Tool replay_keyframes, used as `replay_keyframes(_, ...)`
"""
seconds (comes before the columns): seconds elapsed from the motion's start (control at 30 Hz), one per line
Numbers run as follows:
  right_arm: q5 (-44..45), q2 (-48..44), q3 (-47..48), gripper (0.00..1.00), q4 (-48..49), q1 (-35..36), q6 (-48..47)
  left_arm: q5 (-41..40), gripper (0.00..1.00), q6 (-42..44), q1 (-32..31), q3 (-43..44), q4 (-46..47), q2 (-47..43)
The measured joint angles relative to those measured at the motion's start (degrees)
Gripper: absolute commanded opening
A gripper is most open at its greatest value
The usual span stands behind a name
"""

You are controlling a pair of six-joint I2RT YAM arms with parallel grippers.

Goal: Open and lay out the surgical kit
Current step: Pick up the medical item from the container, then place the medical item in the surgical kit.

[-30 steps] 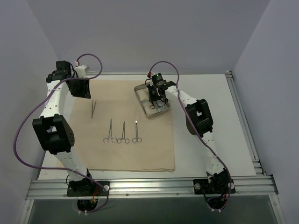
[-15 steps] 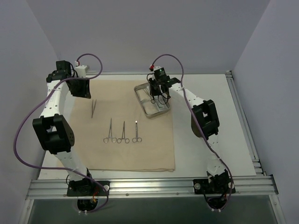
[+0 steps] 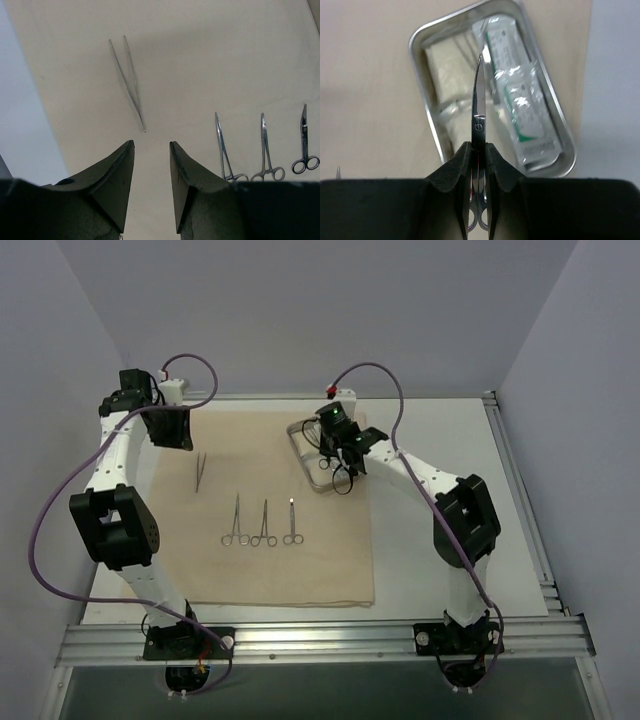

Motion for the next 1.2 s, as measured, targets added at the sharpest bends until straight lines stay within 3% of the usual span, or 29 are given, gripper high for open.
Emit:
replay_keyframes(0.23,8.9,-7.8,-13.0,0.00,-1.6,13.1,9.6,-0.7,0.43,-1.5,0.0,-0.9,1.0,-1.6)
replay_keyframes(0.47,11.9,-8.6,-22.1,0.00,-3.4,15.4,19.1,-0.3,0.43,-2.1,0.0,-3.8,2.1,-4.8)
replay_keyframes(1.2,10.1,0.0,-20.3,0.00,-3.8,16.6,23.1,1.4,0.44,-2.1,0.0,-4.6,3.4,-5.5)
